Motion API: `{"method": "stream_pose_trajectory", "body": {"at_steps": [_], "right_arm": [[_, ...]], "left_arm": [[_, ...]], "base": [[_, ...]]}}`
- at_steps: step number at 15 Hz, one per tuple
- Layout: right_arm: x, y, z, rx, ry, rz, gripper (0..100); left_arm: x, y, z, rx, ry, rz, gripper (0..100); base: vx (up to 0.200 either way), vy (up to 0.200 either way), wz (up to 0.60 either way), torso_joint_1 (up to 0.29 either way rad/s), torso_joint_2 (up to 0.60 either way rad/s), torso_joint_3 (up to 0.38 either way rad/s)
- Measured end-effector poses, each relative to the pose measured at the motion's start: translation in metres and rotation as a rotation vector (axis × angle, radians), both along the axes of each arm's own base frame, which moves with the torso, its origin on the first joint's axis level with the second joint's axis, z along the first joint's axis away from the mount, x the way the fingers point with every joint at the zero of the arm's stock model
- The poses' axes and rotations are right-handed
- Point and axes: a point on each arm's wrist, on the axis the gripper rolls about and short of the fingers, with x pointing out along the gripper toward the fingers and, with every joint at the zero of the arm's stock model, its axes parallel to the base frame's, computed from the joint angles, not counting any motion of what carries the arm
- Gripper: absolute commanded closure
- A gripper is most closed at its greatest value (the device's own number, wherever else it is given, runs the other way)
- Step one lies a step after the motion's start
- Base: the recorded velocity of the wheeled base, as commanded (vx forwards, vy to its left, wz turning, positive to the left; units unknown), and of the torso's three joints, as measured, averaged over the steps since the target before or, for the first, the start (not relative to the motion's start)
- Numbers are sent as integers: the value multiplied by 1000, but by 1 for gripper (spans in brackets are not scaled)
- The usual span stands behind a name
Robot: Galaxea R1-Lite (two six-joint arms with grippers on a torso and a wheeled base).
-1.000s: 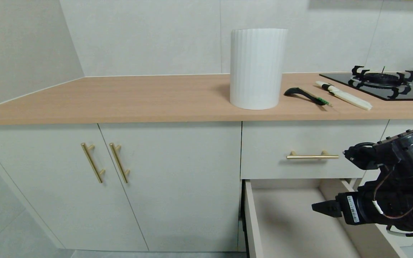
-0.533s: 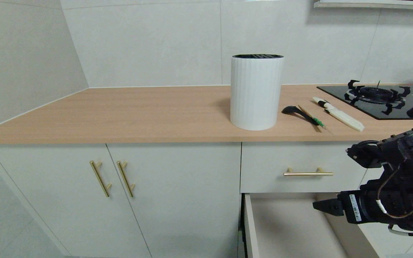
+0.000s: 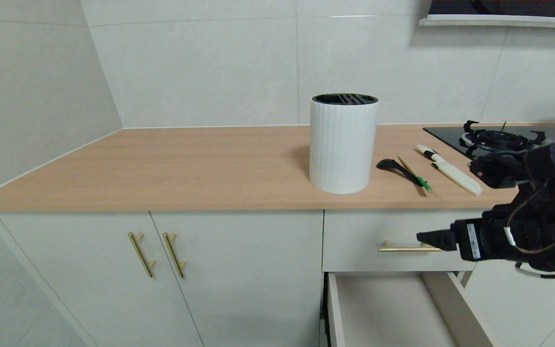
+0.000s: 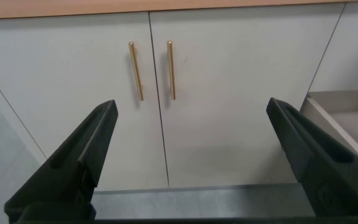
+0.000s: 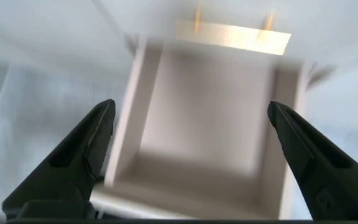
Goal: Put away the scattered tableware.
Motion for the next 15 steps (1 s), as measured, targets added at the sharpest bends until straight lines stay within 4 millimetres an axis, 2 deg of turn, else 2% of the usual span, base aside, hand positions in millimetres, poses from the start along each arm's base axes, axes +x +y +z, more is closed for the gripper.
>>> {"method": "stream_pose_trajectory", "body": {"at_steps": [4,8,12,15], "right_arm": [[29,-2,40,14,-39,-65,0],[63,0,28,6,9,-123,0],[100,5,14,63,-82,-224,0],[119,5,-1,52,-96,-274,0]], "left_arm": [[0,0,0,0,0,0,0],[0,0,0,0,0,0,0],[0,0,0,0,0,0,0],[0,0,0,0,0,0,0]], "base": [[0,0,0,0,0,0],[0,0,0,0,0,0],[0,0,0,0,0,0],[0,0,0,0,0,0]]}}
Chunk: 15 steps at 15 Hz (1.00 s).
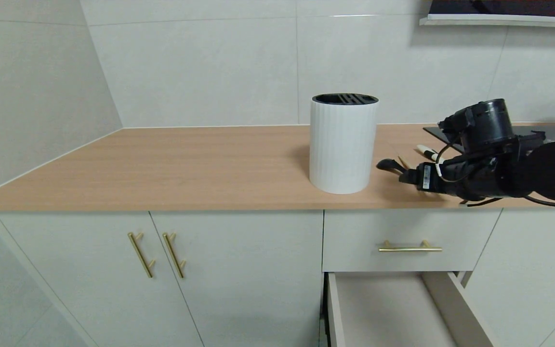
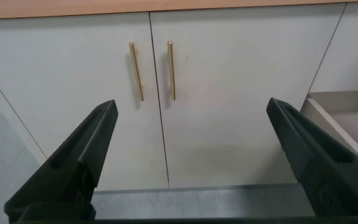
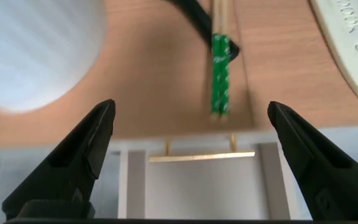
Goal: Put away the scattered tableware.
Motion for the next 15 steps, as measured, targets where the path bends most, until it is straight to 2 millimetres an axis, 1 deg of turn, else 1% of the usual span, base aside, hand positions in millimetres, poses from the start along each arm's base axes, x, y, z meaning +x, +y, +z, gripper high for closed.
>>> {"method": "stream_pose_trajectory", "body": {"at_steps": [3,7,8,15], "right_arm": [[16,-4,-12,-11,12,-50,0],[23,-8,-20,-19,32,-68,0],[23,-8,-21,-19,34,-68,100],[22,-9,-19,-17,29,-70,100]], "left_arm": [[0,0,0,0,0,0,0],[0,0,0,0,0,0,0],[0,0,0,0,0,0,0],[0,0,0,0,0,0,0]], "base": [[0,0,0,0,0,0],[0,0,0,0,0,0],[0,0,0,0,0,0],[0,0,0,0,0,0]]}}
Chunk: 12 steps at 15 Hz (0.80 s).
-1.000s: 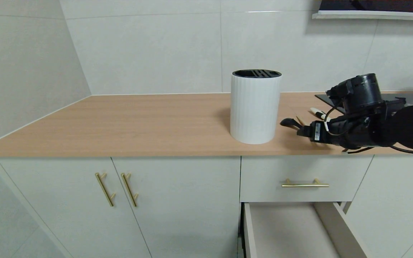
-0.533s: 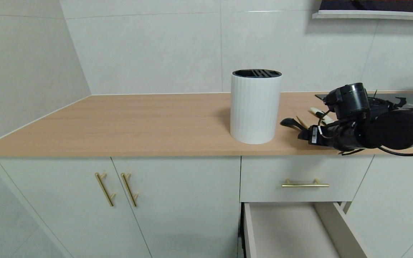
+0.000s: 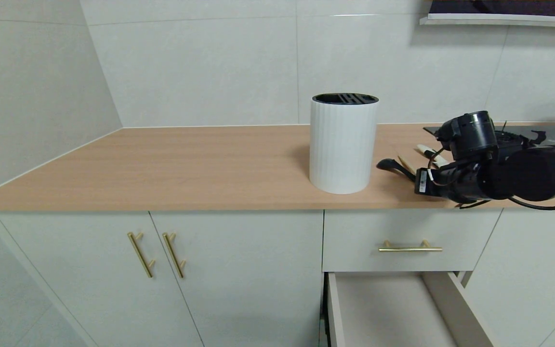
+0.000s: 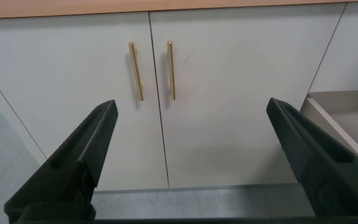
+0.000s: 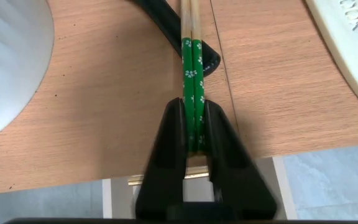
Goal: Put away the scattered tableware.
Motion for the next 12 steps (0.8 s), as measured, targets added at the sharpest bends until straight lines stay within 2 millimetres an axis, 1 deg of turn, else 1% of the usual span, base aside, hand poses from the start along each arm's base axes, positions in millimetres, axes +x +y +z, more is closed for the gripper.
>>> {"method": "stream_pose_trajectory", "body": {"at_steps": [4,6,7,8,10,12], "right_arm": [[-7,-2,9,6,-17,3,100],[-24,-5,23,18,-45,12,100],[-36,-7,31,23,-56,21,100],[-53,-9,39,30,-64,38,100],[-91,-15,51,43,-65,76,100],[-131,-22,58,53,-7,136,100]], "left_arm": [[0,0,0,0,0,0,0],[0,0,0,0,0,0,0],[0,0,0,0,0,0,0],[0,0,0,0,0,0,0],[0,0,0,0,0,0,0],[0,0,0,0,0,0,0]], "base": [[0,0,0,0,0,0],[0,0,0,0,0,0],[0,0,0,0,0,0],[0,0,0,0,0,0],[0,0,0,0,0,0],[0,0,0,0,0,0]]}}
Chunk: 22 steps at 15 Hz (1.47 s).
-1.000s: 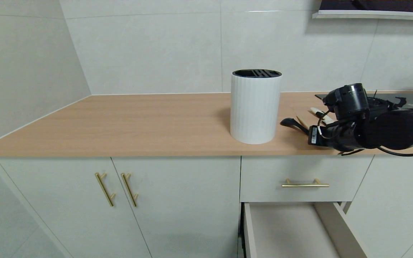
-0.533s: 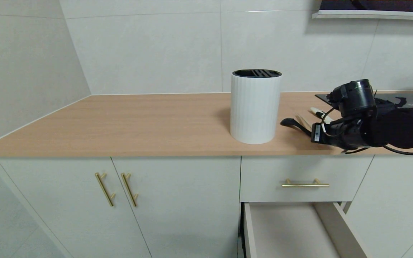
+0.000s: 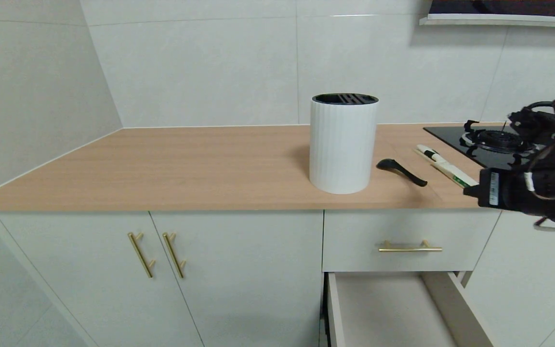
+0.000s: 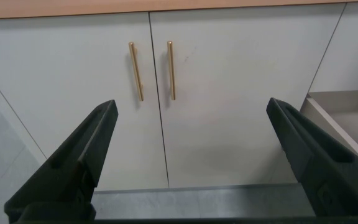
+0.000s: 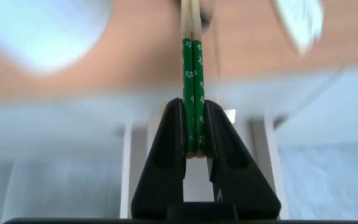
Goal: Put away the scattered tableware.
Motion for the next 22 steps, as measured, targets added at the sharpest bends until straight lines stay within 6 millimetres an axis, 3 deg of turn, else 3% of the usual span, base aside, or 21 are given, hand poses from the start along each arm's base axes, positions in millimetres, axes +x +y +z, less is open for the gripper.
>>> {"method": "stream_pose_trajectory", "body": {"at_steps": [4,7,12,22], "right_arm": [[-68,-14,10,96,197,240,100],[-90,-19,14,124,272,374,100],[-78,-12,-1,134,357,458,100],[-51,-2,-32,91,509,452,100]], "left_arm": [[0,0,0,0,0,0,0],[0,0,0,0,0,0,0],[0,0,0,0,0,0,0],[0,0,0,0,0,0,0]], "base": [[0,0,0,0,0,0],[0,0,0,0,0,0],[0,0,0,0,0,0],[0,0,0,-3,7,6]]}}
